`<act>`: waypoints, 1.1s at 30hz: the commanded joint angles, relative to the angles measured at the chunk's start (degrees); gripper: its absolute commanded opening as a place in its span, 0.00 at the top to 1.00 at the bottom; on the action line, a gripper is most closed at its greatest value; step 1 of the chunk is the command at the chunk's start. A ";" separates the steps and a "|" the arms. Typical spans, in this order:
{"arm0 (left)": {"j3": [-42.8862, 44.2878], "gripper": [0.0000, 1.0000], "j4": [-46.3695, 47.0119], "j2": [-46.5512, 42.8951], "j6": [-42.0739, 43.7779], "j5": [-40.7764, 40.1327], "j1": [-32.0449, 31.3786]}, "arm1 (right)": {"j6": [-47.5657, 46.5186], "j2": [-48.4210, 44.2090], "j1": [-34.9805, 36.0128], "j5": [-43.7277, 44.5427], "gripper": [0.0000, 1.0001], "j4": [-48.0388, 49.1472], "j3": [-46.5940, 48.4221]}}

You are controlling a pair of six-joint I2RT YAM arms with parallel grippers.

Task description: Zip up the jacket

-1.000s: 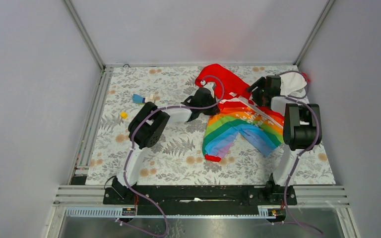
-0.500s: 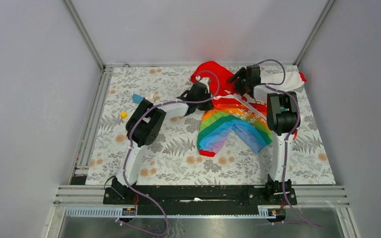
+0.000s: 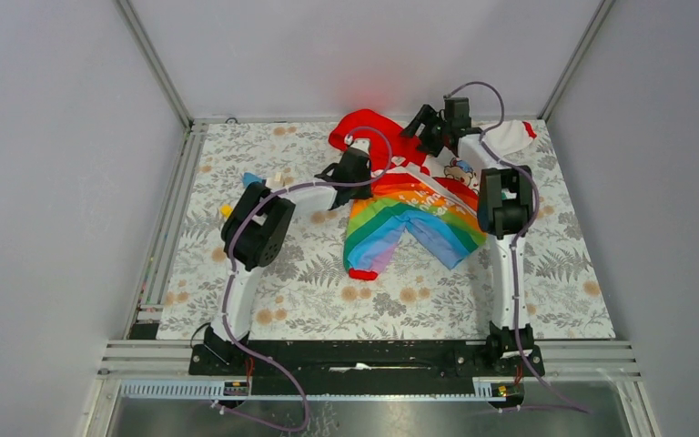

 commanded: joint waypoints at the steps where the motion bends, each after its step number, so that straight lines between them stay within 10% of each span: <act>1: -4.59 0.87 0.13 -6.49 1.19 -4.40 0.78 | -14.04 -16.17 0.47 1.74 0.14 -11.27 -7.79; 5: -5.25 0.75 1.50 -10.24 1.19 -1.54 0.71 | -19.43 -35.75 -0.34 12.32 0.01 -9.45 -32.14; 17: -1.96 0.03 5.95 -18.13 -2.89 11.20 -4.58 | -6.52 -78.99 -20.24 13.78 0.11 -4.08 -82.16; 33: 5.42 0.01 11.93 -4.50 -3.96 30.00 -9.19 | -2.93 -68.82 -30.99 -2.01 0.39 12.05 -88.39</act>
